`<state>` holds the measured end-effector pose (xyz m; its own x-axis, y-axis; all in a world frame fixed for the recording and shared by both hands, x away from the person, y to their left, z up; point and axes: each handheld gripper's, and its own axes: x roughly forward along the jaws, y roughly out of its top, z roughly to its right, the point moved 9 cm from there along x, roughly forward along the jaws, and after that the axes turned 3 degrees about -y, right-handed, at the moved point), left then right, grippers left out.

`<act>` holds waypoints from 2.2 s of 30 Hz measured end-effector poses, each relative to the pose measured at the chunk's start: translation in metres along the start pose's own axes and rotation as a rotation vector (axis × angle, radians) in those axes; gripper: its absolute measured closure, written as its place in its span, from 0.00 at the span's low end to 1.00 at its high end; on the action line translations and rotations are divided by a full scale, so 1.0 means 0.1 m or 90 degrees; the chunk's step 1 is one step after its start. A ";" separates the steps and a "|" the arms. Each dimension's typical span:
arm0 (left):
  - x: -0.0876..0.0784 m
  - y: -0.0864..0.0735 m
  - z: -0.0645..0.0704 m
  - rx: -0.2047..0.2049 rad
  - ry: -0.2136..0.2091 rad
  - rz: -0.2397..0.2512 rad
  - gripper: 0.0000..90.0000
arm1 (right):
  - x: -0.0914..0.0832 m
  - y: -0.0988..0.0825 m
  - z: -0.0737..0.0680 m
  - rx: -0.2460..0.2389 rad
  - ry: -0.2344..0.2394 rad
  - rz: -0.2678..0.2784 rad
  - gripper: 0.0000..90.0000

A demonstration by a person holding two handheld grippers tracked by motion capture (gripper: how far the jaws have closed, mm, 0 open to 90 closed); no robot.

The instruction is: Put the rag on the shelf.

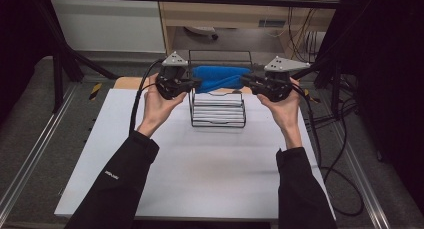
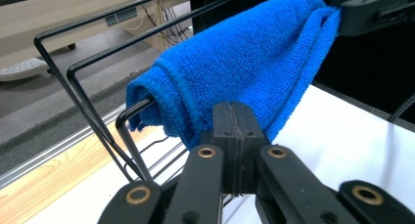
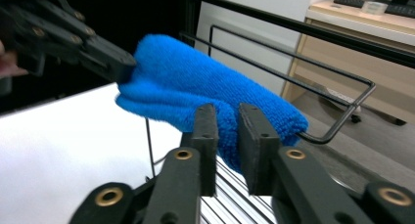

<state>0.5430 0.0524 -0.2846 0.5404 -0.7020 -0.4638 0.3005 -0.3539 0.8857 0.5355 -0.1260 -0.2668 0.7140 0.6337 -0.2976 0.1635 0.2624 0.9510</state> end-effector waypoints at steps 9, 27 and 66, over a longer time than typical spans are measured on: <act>0.08 -0.08 0.00 0.006 0.003 -0.014 1.00 | -0.02 0.08 -0.05 0.021 0.017 0.021 0.79; 0.16 -0.16 -0.03 0.014 0.016 -0.010 1.00 | 0.15 -0.39 0.04 0.056 -0.014 -0.055 0.98; -0.63 -0.95 -0.20 -0.027 0.045 -0.004 0.29 | -0.48 -0.40 -0.03 0.116 -0.021 -0.008 0.12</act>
<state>0.4959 0.1422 -0.3399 0.5920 -0.6540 -0.4710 0.3358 -0.3311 0.8818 0.4926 -0.1647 -0.2911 0.7325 0.6063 -0.3096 0.2913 0.1319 0.9475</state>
